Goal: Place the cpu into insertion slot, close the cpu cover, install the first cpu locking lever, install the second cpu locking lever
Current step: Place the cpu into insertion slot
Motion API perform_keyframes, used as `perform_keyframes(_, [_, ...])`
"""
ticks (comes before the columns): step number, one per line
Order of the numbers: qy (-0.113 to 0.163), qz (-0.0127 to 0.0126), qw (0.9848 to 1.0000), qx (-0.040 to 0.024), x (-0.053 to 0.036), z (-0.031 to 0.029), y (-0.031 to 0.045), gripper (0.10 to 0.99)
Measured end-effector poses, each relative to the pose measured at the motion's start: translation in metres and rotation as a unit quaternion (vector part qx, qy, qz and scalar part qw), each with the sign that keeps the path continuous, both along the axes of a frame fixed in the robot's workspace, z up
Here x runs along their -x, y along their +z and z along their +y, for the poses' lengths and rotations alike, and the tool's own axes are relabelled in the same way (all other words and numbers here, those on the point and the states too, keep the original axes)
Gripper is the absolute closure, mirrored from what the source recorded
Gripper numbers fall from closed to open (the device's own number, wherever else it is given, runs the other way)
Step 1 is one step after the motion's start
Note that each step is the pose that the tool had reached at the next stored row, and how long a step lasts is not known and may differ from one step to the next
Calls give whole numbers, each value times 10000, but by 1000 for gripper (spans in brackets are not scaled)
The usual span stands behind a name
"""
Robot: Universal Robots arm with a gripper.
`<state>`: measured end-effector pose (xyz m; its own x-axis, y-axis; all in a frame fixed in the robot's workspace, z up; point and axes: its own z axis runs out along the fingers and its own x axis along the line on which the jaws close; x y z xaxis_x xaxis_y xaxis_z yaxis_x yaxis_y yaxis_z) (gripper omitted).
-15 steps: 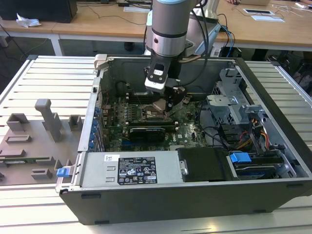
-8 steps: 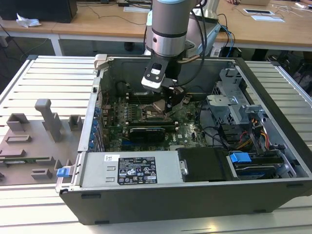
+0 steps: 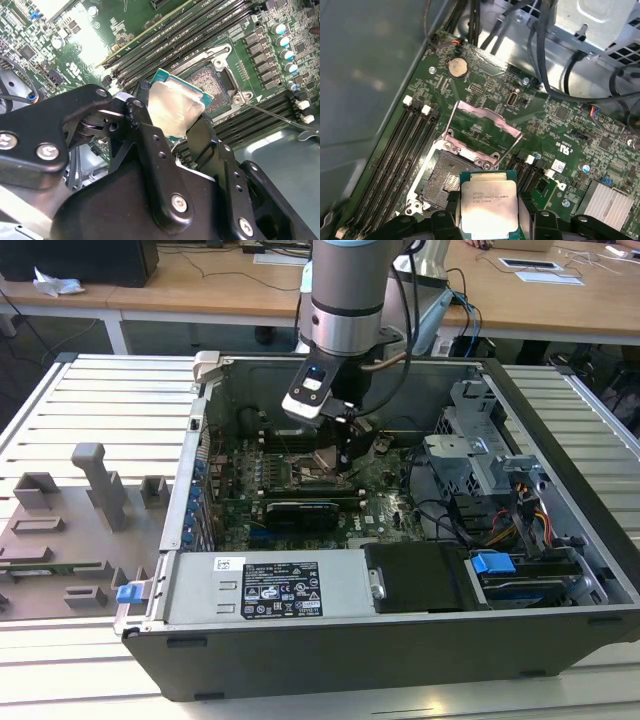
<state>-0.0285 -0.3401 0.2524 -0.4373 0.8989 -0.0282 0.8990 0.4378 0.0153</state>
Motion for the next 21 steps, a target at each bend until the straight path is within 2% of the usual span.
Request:
perform_keyframes(12, [-439,0,9990,71,0,0,-1,541])
perform_keyframes(21, [-807,-1,9966,141,0,0,-1,541])
